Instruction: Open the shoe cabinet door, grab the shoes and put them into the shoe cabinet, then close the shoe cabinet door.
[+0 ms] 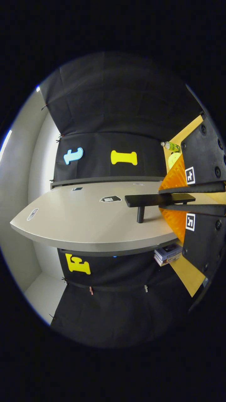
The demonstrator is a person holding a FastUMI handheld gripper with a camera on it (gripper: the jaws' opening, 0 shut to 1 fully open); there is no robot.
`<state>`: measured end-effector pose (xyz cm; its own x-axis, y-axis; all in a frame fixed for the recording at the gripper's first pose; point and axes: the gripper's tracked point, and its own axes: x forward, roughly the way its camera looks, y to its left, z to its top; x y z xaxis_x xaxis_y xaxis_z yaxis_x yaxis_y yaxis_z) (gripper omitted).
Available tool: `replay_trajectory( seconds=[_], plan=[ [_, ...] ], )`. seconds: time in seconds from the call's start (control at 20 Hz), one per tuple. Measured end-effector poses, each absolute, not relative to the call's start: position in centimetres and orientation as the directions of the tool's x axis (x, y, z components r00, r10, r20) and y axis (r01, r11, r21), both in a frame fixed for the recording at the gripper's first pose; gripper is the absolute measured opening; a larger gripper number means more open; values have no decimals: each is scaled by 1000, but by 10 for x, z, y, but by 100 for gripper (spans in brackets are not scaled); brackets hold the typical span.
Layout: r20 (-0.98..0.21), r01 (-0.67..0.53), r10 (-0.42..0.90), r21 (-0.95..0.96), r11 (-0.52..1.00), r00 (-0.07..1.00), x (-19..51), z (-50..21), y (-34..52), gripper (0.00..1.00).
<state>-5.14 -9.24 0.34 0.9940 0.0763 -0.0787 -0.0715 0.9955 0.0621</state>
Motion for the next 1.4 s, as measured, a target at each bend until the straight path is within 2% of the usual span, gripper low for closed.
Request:
replay_trajectory(
  seconds=[0.15,0.35,0.5,0.65,0.75,0.85,0.9,0.95,1.1,1.25,1.4],
  plan=[
    [-76,-70,74,48,996,994,-52,3,-113,18],
    [-60,-69,73,58,996,996,-52,4,-137,13],
    [-48,-17,19,42,999,999,-53,7,-163,13],
    [-62,-34,40,97,995,997,-60,7,-161,13],
    [-74,-16,21,64,998,997,-63,5,-167,18],
    [-81,15,-14,24,1000,997,-85,5,-168,24],
    [-88,25,-24,11,1000,996,-91,0,-165,30],
    [-104,41,-41,-1,999,994,-103,-5,-163,44],
    [-173,4,-2,14,1000,985,-122,-34,-135,59],
    [-248,-40,64,100,994,967,-140,-69,-90,88],
    [-336,-68,105,119,991,936,-140,-126,-40,94]
  ],
)
